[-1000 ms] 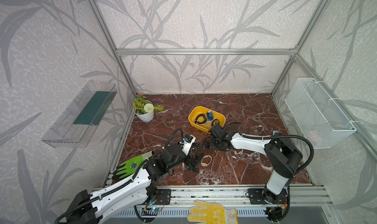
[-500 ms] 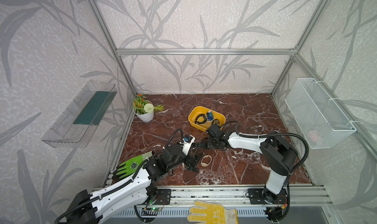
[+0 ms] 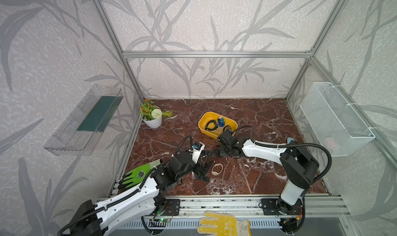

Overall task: Put the watch into the storage box
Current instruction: Pick up the watch at the center of the board, then place the watch in the storage box.

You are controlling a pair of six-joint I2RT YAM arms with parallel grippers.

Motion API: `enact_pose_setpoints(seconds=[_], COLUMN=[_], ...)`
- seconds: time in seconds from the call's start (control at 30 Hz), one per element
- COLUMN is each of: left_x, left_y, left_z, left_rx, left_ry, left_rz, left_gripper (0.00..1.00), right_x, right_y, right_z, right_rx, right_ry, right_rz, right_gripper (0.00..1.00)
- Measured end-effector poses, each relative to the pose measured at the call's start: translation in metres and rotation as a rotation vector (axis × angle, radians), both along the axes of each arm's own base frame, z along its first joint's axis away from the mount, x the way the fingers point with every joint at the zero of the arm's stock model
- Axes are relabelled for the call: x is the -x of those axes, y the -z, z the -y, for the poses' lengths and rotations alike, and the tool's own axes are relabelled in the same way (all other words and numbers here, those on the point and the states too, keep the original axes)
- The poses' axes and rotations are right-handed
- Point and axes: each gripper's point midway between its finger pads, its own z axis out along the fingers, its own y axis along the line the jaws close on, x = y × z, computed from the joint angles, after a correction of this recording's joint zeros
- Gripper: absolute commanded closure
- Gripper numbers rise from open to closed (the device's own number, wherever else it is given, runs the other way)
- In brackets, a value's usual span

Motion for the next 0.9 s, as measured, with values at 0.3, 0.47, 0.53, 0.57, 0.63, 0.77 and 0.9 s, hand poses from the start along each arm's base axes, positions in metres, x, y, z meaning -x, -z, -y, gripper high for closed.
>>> enact_pose_setpoints(seconds=[0.3,0.47,0.53,0.57,0.63,0.77,0.9], left_x=[-0.001,-0.003,-0.005,-0.007,-0.01,-0.017,-0.022], left_y=[0.003,0.003,0.003,0.002,-0.003,-0.013,-0.018], left_z=[-0.003,-0.005,-0.007,-0.008,-0.009,-0.012,-0.016], left_rx=[-0.016,-0.027,-0.038,-0.046,-0.05,-0.054,-0.065], left_ry=[-0.013,-0.027,-0.037,-0.046,-0.062,-0.093,-0.126], left_rz=[-0.004,0.004,0.009,0.014,0.029,0.061,0.076], left_gripper=[0.01,0.01,0.01,0.01,0.01,0.01,0.01], right_x=[-0.017,-0.057,-0.073,-0.081,-0.096,-0.119,-0.133], right_y=[-0.091,-0.118,-0.115,-0.112,-0.1,-0.07,-0.049], right_z=[0.009,0.003,-0.002,-0.004,-0.008,-0.015,-0.015], right_rx=[-0.009,0.01,0.024,0.034,0.057,0.095,0.11], right_ry=[-0.071,-0.108,-0.119,-0.127,-0.143,-0.171,-0.177], right_rz=[0.18,0.241,0.244,0.24,0.225,0.185,0.152], right_gripper=[1.0,1.0,0.99,0.99,0.99,0.99,0.99])
